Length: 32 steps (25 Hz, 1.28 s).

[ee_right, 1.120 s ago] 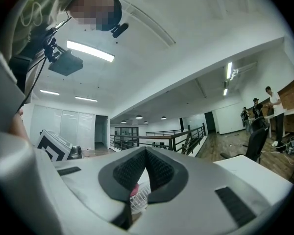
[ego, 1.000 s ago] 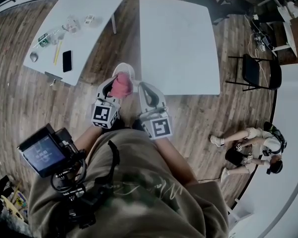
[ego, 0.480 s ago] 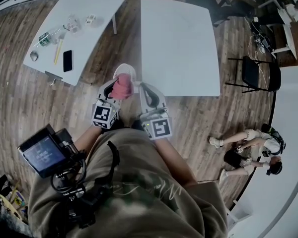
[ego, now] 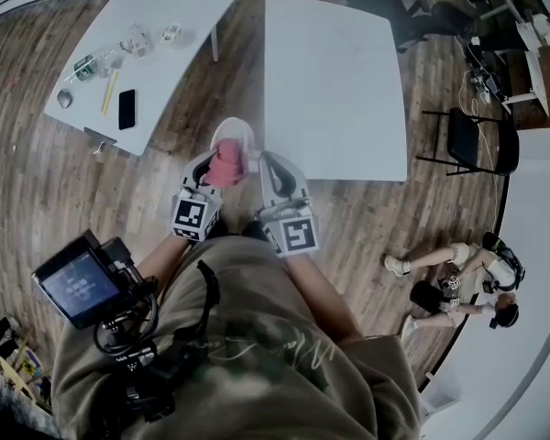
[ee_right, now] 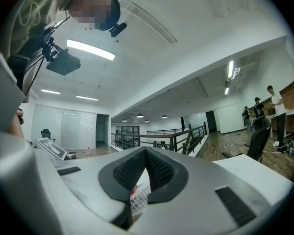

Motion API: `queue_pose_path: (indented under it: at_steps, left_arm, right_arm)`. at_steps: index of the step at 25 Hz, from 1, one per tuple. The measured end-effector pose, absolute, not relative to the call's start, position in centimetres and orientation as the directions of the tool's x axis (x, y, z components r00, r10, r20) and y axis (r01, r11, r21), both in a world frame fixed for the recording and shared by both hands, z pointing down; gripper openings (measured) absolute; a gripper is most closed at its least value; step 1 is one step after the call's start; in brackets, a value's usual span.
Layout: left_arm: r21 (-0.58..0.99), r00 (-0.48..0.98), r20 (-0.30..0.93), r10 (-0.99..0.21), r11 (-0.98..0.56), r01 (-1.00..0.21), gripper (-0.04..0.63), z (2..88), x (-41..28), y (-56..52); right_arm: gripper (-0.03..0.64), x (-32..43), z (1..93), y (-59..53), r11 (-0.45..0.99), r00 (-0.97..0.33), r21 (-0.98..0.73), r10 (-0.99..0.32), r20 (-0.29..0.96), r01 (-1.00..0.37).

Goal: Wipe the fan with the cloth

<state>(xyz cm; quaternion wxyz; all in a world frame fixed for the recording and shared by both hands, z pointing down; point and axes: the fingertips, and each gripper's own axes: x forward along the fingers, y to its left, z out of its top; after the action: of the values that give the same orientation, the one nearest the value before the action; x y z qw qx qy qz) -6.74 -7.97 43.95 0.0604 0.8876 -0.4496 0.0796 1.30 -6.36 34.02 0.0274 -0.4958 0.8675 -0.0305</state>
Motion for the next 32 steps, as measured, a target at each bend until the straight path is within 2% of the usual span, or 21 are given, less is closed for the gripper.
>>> queue_pose_path:
  at_steps: [28,32]
  left_arm:
    - [0.004,0.511,0.240,-0.825,-0.526,-0.850,0.060,46.7,-8.3,-7.0]
    - [-0.051,0.512,0.251,-0.822,-0.539,-0.841,0.060,47.2,-8.2,-6.6]
  right_arm:
    - [0.012,1.2,36.3,-7.1,0.479,-0.481,-0.084,-0.877,0.008,-0.874]
    - [0.012,1.2,36.6,-7.0,0.480,-0.483,-0.083,-0.876,0.019,-0.873]
